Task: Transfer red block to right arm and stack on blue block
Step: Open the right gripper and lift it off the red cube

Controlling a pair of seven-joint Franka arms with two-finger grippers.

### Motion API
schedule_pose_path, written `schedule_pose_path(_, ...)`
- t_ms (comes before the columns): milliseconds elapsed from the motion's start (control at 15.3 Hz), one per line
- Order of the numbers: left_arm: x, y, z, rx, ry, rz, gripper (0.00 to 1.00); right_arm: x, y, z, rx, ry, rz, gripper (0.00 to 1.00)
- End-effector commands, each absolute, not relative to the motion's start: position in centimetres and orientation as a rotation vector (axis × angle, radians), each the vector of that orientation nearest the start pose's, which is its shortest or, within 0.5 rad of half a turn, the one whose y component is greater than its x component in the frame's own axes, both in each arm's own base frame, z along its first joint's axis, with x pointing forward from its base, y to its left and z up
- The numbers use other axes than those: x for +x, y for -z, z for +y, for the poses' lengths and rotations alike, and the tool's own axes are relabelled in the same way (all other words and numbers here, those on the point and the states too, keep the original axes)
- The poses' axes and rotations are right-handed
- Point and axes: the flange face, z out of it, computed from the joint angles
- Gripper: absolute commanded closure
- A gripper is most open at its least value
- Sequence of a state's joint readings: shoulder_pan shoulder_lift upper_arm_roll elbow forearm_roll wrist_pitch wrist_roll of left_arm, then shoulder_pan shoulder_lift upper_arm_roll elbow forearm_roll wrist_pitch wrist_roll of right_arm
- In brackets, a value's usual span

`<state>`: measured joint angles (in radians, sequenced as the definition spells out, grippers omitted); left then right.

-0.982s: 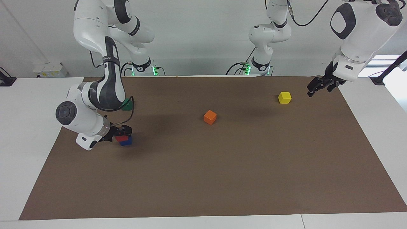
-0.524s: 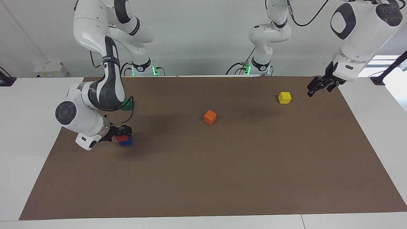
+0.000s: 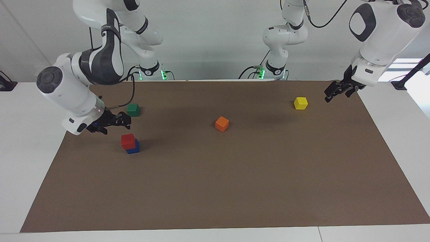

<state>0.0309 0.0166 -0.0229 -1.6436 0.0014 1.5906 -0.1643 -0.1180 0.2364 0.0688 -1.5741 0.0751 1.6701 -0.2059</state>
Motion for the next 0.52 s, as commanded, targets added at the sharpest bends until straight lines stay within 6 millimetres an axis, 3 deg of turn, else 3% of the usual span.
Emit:
schedule_pose_path(0,55.2,-58.6,0.4,-3.13,-0.119,-0.292,0.0,59.7,-53.3,-5.4,-3.053,-0.109,-0.156,0.0)
schedule_pose_path(196,55.2,-58.6,0.4,-3.129,-0.119,-0.292,0.0,57.1,-57.6,-4.9,-3.062,-0.088,-0.14,0.0)
schedule_pose_path(458,55.2,-58.6,0.4,-3.13,-0.119,-0.292,0.0,54.3,-59.3,-4.5,-3.056,-0.235,-0.062,0.0)
